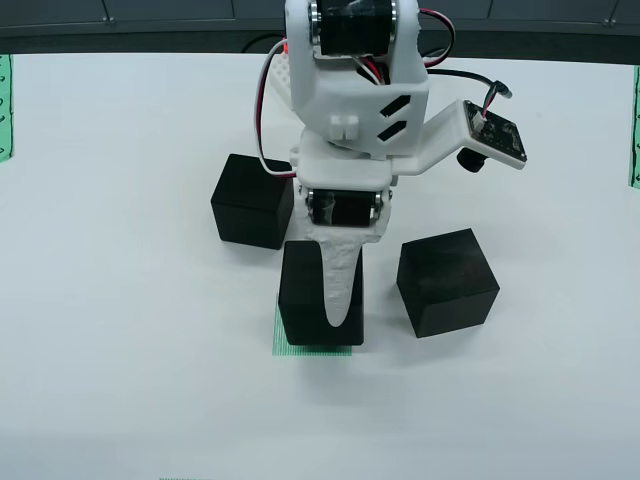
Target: Stack 3 Blocks on the chosen place.
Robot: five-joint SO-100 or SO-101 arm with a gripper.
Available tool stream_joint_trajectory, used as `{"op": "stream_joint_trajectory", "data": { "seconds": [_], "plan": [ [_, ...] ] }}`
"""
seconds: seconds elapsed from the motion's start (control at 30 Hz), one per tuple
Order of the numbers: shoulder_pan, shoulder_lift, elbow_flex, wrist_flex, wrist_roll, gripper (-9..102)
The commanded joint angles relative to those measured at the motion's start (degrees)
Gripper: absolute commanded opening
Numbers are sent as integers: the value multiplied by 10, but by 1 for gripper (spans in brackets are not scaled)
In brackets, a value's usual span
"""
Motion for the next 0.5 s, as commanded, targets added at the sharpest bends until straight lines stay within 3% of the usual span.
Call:
{"op": "stream_joint_trajectory", "data": {
  "seconds": [0.0, 0.47],
  "plan": [
    [-2, 30, 1, -5, 5, 19],
    [-2, -64, -37, -2, -25, 19]
  ]
}}
